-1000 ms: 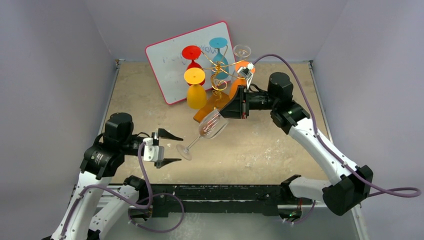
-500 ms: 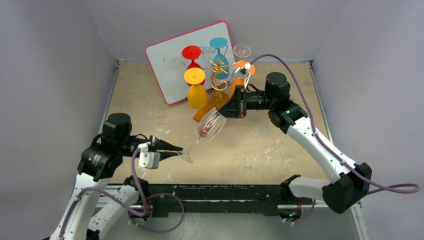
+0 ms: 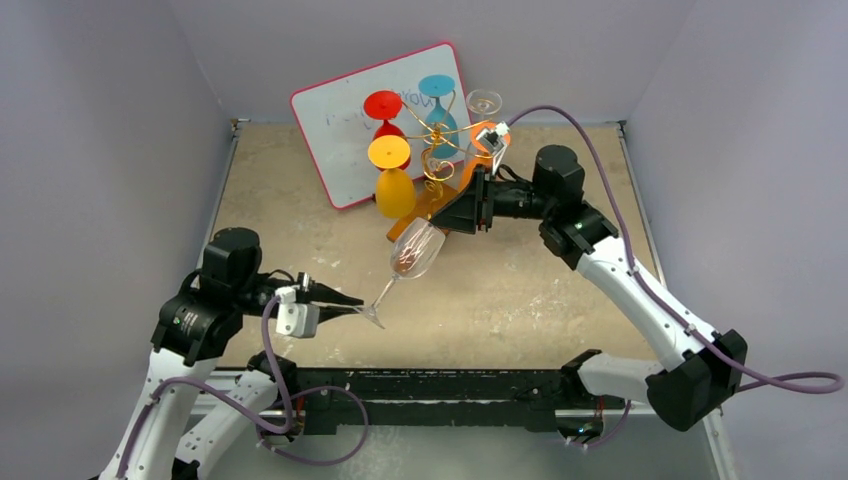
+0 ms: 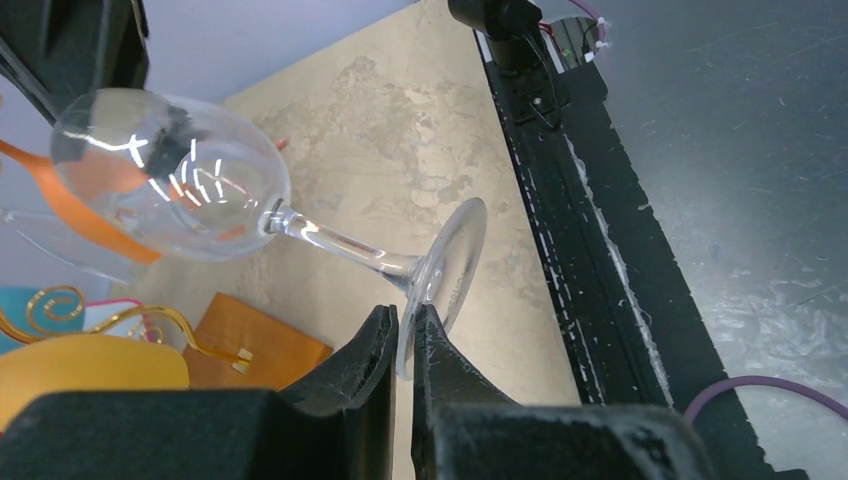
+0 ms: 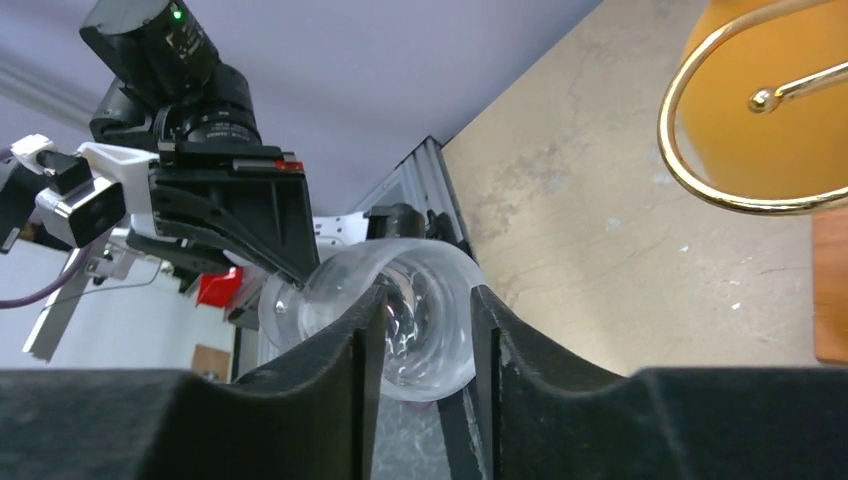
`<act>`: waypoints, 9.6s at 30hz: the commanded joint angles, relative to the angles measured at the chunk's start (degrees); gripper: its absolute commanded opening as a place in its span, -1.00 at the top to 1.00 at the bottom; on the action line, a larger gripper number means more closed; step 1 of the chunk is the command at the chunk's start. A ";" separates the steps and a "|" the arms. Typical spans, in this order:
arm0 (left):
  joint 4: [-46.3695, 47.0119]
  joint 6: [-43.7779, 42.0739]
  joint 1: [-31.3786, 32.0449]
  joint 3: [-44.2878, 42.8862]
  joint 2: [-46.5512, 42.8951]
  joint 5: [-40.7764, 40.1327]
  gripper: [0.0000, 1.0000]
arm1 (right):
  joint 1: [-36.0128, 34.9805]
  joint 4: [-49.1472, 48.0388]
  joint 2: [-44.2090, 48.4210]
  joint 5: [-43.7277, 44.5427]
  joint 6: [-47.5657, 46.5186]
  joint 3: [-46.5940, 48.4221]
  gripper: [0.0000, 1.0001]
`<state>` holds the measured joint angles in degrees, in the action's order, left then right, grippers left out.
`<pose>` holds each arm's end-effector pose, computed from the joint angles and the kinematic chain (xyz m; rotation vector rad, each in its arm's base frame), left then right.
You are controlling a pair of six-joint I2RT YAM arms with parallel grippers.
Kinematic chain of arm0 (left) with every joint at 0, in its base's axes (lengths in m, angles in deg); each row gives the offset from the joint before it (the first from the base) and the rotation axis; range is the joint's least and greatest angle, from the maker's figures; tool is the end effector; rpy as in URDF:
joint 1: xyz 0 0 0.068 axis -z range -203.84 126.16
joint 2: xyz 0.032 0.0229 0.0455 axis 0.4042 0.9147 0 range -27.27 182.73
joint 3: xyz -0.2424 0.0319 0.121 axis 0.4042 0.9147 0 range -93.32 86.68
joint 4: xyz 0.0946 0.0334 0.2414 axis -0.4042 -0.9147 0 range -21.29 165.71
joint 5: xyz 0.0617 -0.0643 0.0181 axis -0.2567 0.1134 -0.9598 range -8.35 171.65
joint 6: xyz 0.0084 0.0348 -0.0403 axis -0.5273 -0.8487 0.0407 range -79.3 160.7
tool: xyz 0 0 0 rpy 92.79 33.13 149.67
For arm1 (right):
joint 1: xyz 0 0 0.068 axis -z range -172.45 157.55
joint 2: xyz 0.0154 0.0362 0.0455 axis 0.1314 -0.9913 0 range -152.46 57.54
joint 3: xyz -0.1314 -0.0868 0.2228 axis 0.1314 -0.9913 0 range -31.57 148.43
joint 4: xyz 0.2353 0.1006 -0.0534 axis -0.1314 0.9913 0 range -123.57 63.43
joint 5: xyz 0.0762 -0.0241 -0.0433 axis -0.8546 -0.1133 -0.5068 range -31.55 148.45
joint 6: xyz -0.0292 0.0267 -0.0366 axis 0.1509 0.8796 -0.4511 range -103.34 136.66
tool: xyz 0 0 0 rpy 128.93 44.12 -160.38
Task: Place the wine glass upside down on the wine glass rack
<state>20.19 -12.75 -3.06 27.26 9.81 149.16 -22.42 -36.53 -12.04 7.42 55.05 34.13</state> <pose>0.0693 -0.0615 0.3734 1.5654 1.0169 -0.8587 0.2225 0.1602 0.4026 -0.6578 1.7183 1.5781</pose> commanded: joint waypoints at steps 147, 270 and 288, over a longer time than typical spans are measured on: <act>38.76 80.11 -0.34 20.22 -5.36 -71.66 -1.00 | -9.93 17.92 9.87 72.98 50.40 10.50 1.00; 38.19 78.21 -0.37 19.87 -5.53 -69.44 -1.00 | -9.57 5.02 5.20 59.88 41.85 5.67 1.00; 38.14 78.15 -0.31 19.89 -5.09 -69.20 -1.00 | -9.54 7.34 5.50 65.45 41.25 4.03 1.00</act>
<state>56.71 66.54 -3.24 47.70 4.63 79.48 -32.17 -26.13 -8.28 69.49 97.15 38.23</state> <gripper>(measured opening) 0.998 0.019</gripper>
